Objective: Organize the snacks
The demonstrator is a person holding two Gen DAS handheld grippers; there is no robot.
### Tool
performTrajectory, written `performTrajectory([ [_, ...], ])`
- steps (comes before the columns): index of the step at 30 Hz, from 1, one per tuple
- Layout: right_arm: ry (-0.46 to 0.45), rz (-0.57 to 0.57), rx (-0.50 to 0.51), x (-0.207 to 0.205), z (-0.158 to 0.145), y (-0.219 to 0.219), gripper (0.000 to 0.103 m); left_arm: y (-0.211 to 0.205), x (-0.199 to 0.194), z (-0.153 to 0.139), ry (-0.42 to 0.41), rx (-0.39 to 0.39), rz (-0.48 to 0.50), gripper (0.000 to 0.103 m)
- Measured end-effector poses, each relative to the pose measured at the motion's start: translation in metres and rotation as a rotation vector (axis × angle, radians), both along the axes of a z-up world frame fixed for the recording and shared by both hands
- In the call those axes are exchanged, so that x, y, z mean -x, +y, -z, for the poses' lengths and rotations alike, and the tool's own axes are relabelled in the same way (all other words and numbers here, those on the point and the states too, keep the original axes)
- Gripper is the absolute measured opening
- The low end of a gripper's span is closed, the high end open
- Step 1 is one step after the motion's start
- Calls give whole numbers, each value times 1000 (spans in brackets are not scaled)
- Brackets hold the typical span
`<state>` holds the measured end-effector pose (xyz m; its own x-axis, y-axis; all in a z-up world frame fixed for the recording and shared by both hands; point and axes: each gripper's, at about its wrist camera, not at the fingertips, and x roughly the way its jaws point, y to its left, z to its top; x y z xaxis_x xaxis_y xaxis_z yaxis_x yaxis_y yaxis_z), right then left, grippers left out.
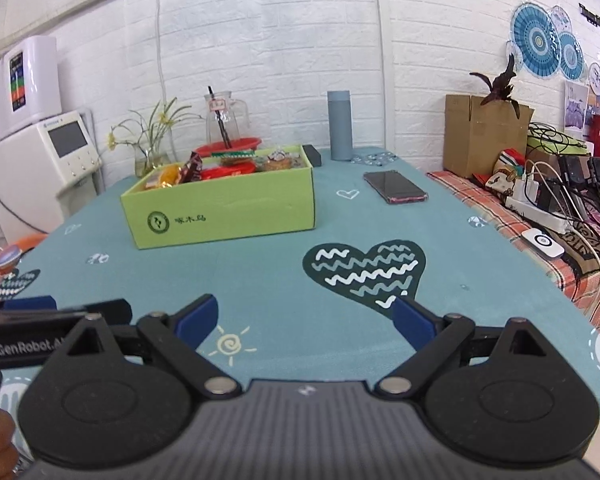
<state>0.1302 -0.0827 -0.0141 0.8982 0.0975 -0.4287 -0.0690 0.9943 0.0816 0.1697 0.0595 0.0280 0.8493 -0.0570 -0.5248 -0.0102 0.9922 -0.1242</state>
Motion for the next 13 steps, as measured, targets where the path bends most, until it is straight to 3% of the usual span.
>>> performTrajectory([
  [13,27,-18,39,-3,-2,12,94,11,-11,-1,0,44,-10,84],
])
